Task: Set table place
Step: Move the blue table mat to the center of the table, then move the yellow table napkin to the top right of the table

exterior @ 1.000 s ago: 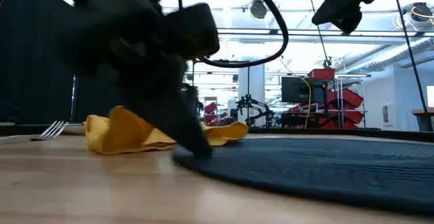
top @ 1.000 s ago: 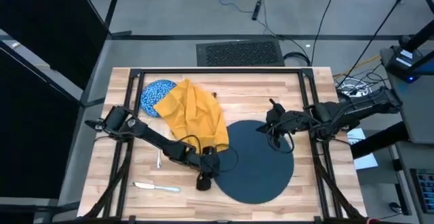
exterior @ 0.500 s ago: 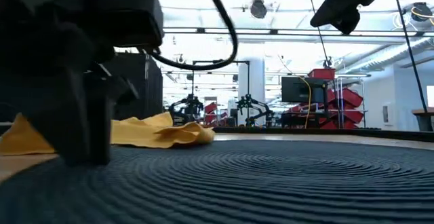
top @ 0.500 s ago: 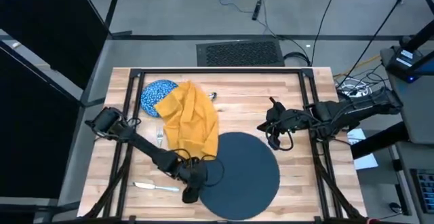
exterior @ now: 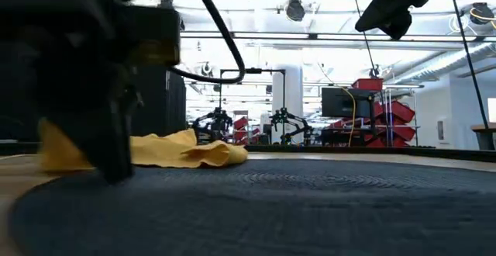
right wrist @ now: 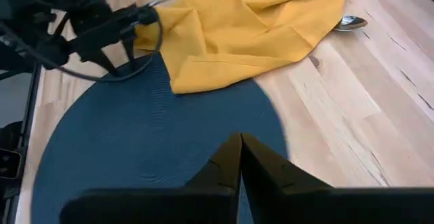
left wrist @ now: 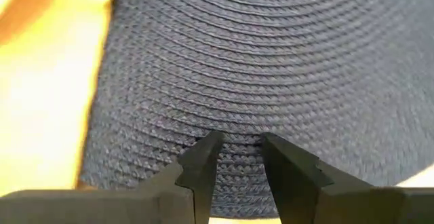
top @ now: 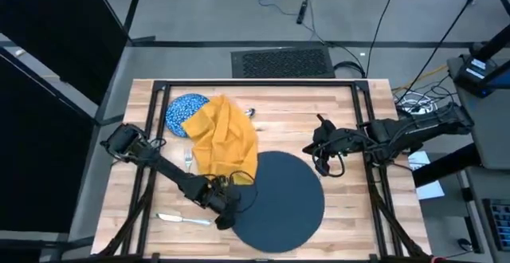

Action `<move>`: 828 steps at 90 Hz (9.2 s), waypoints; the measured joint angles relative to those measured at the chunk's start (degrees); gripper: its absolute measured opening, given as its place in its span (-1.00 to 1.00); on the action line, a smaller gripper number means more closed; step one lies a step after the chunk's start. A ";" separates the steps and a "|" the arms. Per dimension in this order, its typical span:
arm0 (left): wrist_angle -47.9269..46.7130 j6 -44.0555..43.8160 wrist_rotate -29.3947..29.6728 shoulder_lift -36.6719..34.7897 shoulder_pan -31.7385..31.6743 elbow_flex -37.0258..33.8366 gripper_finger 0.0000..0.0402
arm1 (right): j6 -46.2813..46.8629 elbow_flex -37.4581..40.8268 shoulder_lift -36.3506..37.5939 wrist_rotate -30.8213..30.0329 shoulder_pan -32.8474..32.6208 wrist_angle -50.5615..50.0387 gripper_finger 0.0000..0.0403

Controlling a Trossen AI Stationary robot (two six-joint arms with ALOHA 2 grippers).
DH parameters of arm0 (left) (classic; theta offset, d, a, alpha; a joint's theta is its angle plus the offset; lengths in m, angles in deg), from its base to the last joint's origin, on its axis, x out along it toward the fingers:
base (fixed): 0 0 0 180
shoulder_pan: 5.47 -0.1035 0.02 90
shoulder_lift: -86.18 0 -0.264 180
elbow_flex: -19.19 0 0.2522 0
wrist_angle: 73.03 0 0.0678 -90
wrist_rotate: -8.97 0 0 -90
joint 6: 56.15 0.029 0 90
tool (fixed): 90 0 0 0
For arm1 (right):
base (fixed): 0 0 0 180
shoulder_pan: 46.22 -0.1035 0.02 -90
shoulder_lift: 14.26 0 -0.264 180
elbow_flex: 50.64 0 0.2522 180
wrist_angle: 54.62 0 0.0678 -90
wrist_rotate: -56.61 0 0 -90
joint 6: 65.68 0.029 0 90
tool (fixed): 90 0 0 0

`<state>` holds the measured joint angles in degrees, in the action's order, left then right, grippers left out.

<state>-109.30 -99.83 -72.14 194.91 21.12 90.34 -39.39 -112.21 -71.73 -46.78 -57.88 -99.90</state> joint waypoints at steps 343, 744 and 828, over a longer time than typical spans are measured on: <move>-38.35 12.51 -9.55 -40.81 -77.39 -4.31 -0.46 | -28.95 11.63 -19.56 13.80 17.61 34.82 -0.40; -4.87 20.44 10.95 -63.91 -45.90 -25.09 -0.46 | -58.91 -55.76 -61.57 13.46 22.84 -3.29 -1.00; -4.78 21.62 10.39 -63.91 -45.90 -25.09 -0.46 | -32.99 -30.84 -17.27 -12.43 31.75 -38.11 -1.00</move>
<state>-114.08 -78.22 -61.75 131.00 -24.78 65.25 -72.38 -143.06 -89.01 -59.21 -26.13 -138.00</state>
